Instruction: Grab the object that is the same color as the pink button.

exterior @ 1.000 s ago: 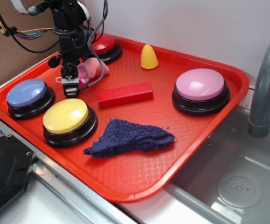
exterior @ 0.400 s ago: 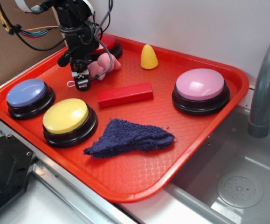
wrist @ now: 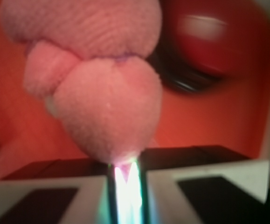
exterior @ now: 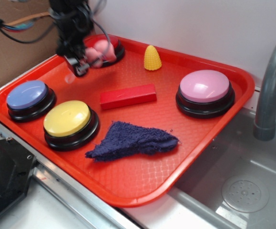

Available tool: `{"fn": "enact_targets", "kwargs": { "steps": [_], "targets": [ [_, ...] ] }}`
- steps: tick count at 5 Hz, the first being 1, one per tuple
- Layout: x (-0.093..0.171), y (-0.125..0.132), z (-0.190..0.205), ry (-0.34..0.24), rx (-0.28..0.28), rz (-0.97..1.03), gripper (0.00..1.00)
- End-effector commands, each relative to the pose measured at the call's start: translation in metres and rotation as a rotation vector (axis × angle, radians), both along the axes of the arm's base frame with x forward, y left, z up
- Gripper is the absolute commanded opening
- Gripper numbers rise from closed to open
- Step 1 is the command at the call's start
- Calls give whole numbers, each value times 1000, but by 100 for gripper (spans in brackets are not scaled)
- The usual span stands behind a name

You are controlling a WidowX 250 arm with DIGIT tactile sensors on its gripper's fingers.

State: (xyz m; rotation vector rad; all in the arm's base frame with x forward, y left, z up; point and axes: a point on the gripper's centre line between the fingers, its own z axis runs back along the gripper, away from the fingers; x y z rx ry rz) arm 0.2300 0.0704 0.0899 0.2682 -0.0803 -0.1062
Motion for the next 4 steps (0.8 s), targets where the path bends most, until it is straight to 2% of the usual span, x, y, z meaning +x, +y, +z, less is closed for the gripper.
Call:
{"fn": "enact_targets", "kwargs": {
  "steps": [1,2,3,4],
  "targets": [
    [-27,-23,88,34,47,315,0],
    [-32,-57,111,125,-16,269,0],
    [-39,-97,135,68,-58,130,0],
    [-46,-110,143,36,-87,94,0]
  ]
}}
